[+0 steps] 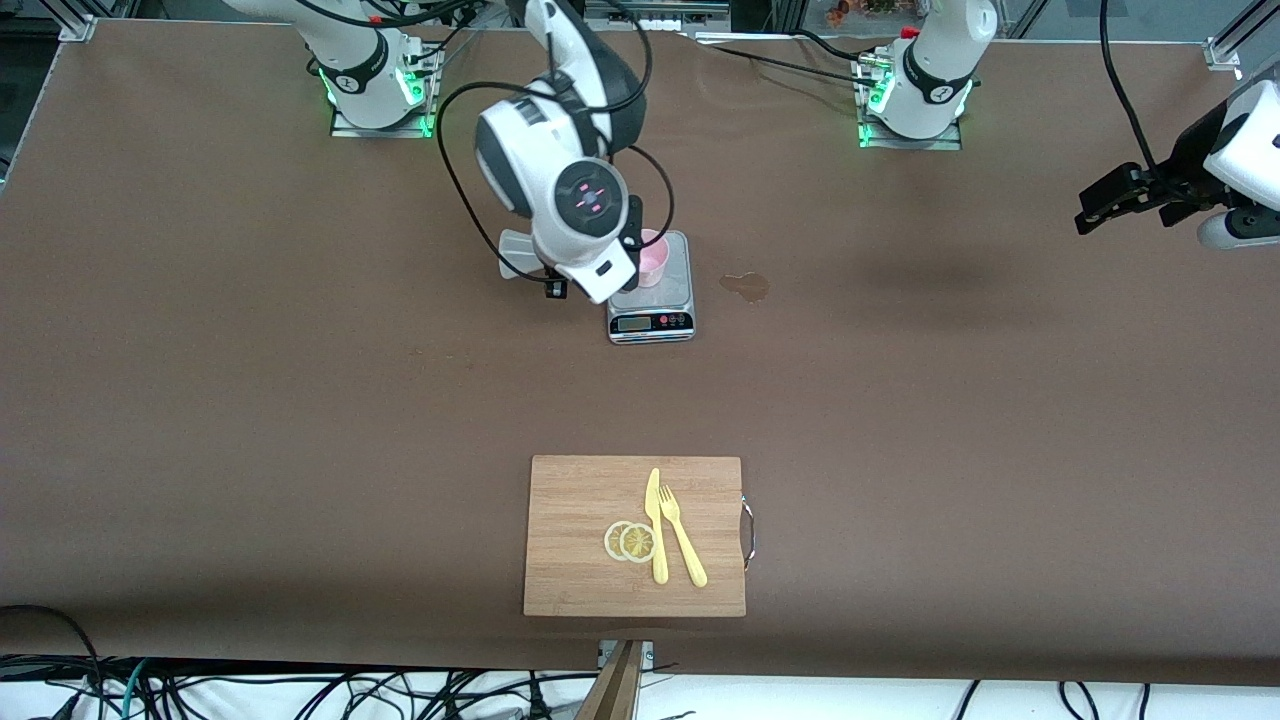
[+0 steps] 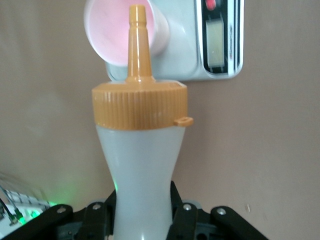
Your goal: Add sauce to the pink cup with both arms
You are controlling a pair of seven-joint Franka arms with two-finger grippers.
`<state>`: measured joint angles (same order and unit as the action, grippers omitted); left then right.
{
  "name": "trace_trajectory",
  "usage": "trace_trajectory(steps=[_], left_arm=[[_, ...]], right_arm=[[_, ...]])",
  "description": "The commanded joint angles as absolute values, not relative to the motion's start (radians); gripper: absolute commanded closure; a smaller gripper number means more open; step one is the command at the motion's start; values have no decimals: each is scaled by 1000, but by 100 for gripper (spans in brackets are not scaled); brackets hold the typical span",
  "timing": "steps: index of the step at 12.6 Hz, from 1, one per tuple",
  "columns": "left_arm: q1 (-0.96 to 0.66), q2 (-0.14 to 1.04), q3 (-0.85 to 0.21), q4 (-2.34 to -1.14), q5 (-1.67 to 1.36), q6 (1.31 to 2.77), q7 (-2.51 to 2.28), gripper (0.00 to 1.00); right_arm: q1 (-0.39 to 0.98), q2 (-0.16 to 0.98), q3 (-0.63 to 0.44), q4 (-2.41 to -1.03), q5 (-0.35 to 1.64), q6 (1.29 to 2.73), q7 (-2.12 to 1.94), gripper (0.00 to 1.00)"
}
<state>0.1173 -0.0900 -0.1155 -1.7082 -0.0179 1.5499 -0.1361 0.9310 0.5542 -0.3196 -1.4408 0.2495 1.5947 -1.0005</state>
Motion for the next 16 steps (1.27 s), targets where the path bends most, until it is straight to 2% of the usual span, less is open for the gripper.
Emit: trace_trajectory(steps=[1,3,10,16], left_arm=[[121,-117,-118,-1730,-14,1549,-118,0],[121,-117,-118,-1730,-14,1549,-118,0],[120,-117,-118,-1730,-14,1549,-118,0],[120,-117,-118,-1730,-14,1549,-118,0]], right_arm=[[881,503,-380,-1497,432,1595,-1191,100],[850,503,-417,-1529,533,1592,-1329,100],[660,515,-419,-1623,783,1588,-1794,100],[457,595,-414,-1654,937,1430,-2210,100]])
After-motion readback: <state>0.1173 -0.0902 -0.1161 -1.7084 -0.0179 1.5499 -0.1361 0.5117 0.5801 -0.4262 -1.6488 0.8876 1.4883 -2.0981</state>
